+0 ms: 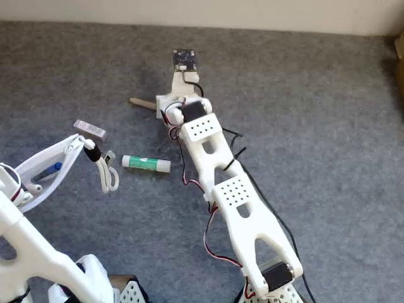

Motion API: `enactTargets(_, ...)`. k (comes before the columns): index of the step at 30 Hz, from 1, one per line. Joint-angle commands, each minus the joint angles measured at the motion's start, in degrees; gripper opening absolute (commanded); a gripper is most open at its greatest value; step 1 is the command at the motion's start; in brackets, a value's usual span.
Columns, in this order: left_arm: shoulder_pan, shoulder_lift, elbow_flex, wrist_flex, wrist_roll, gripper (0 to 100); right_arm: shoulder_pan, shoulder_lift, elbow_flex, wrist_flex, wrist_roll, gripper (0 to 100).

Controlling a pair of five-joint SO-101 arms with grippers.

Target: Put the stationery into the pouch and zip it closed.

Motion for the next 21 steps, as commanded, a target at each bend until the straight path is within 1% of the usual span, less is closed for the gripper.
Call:
enactTargets(1, 0.6, 1.0, 1.9, 0.1, 0.5, 1, -1.2, -4.4, -4.3, 7.9, 0.0, 1.5)
enactTargets(6, 0.7, 1.0, 1.9, 0.1, 0.5, 1, -1.2, -9.6, -4.3, 16.7, 0.1, 1.5)
enactTargets(11, 0.7, 1.0, 1.9, 0.1, 0.5, 1, -2.7, -14.0, -4.3, 26.7, 0.4, 1.8)
enactTargets(13, 0.7, 1.0, 1.9, 0.1, 0.5, 1, -3.4, -15.7, -4.3, 30.3, 3.6, 1.8)
enactTargets(16, 0.7, 1.0, 1.9, 0.1, 0.5, 1, -4.0, -18.2, -4.3, 32.7, 8.3, 1.8)
enactTargets(21, 0.5, 1.0, 1.9, 0.1, 0.5, 1, -4.3, -21.5, -4.3, 32.8, 11.2, 1.8)
